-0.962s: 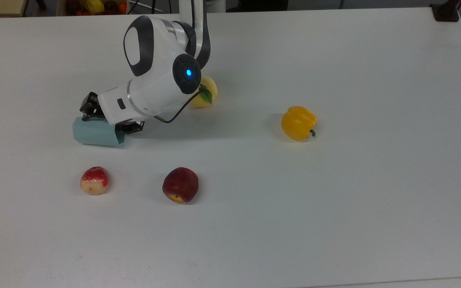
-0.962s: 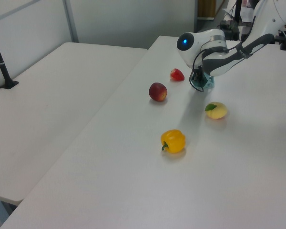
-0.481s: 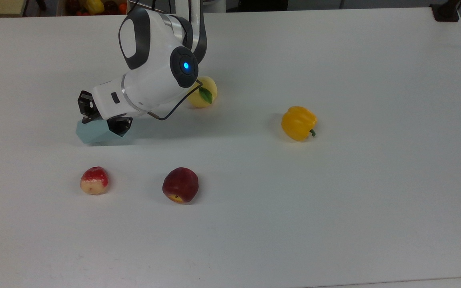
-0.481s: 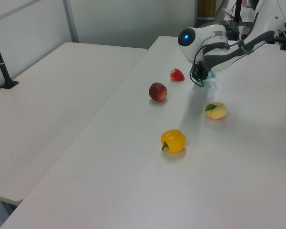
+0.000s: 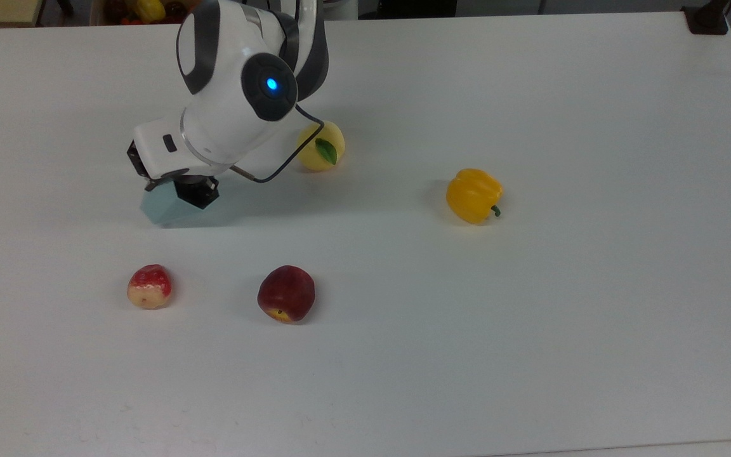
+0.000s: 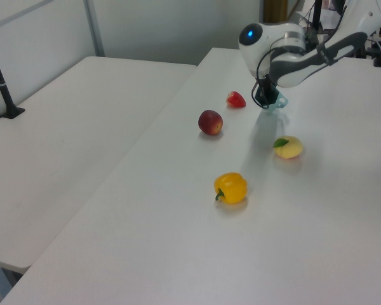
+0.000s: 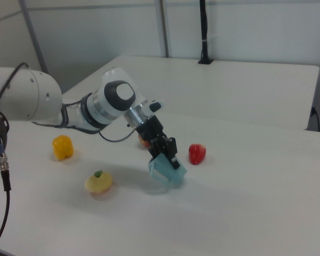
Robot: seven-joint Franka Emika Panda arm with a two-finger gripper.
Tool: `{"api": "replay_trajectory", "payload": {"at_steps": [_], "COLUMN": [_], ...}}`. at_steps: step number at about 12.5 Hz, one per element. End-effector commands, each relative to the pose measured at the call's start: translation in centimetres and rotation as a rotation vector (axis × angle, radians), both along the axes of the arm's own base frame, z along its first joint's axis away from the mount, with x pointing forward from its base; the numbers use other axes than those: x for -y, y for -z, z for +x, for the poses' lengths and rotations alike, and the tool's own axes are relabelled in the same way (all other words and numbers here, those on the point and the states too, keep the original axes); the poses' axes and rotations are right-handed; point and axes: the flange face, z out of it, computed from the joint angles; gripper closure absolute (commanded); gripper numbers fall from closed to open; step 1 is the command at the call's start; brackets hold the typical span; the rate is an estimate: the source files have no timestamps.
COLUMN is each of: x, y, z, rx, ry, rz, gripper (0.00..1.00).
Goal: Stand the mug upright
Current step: 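Lift and rotate the teal mug so its base faces the table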
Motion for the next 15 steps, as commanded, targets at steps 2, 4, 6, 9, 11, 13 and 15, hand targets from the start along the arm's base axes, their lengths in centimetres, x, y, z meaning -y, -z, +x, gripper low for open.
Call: {"api": "replay_trajectory", "payload": {"at_steps": [2, 4, 6, 9, 11, 13, 15], "x": [-3.7, -6.5, -9.0, -11.3, -11.9, -12.2, -13.5], "y": [-5.5, -6.5, -6.2, -4.6, -3.5, -3.1, -1.2], "z": [-0.8, -0.3, -0.2, 0.3, 0.7, 1.0, 1.9], "rx": [0.061, 0.082, 0.051, -0.012, -0.036, -0.036, -0.059], "ry": [-0.003, -0.011, -0.069, -0.211, -0.280, -0.285, -0.315], "rz": [0.270, 0.384, 0.507, 0.693, 0.759, 0.783, 0.803], "gripper": [1.00, 1.00, 1.00, 1.00, 1.00, 1.00, 1.00]}}
